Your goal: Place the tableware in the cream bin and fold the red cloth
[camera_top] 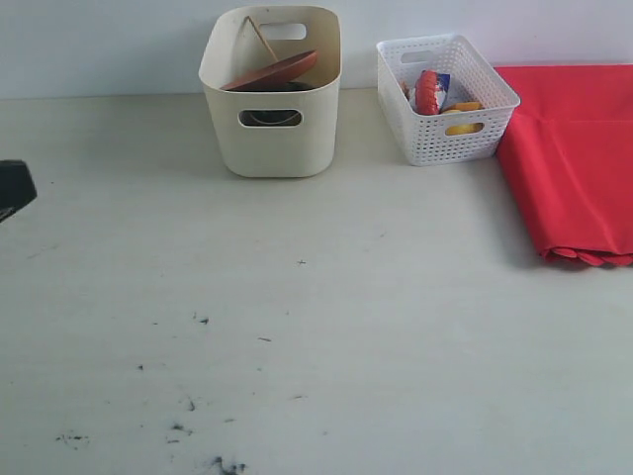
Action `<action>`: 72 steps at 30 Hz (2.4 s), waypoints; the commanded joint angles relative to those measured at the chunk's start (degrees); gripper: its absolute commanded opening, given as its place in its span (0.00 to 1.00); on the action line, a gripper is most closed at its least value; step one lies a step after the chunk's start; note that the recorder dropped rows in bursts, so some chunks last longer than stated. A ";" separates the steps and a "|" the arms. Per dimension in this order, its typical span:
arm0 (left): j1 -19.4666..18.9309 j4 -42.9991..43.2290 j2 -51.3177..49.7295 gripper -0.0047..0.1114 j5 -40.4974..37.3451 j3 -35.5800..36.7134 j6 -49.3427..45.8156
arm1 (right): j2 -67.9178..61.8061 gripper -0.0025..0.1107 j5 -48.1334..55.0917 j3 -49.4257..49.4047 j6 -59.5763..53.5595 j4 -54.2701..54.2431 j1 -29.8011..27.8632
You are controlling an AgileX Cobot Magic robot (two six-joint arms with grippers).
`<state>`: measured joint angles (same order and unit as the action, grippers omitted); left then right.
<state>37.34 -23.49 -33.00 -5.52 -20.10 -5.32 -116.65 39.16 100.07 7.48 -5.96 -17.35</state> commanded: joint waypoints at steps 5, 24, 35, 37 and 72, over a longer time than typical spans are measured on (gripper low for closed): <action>-1.36 0.45 9.48 0.06 9.07 11.60 0.00 | 11.99 0.02 -8.82 -16.97 -1.72 -0.11 0.06; -8.62 5.67 15.42 0.06 2.84 12.30 -2.10 | 12.38 0.02 -8.01 -17.46 0.03 -0.71 0.06; -42.42 3.71 33.00 0.06 14.58 20.10 -9.69 | 12.38 0.02 -8.01 -17.46 0.03 -0.86 0.06; -42.50 3.35 33.00 0.06 13.81 20.10 -7.65 | 12.38 0.02 -8.07 -17.35 0.03 -0.98 0.06; -42.50 21.64 33.00 0.06 -9.24 20.10 8.47 | 12.38 0.02 -9.28 -17.35 0.03 -0.97 0.06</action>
<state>-5.12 -1.07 -0.38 -14.59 -0.19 3.30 -104.82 31.33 82.95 7.37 -6.83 -17.35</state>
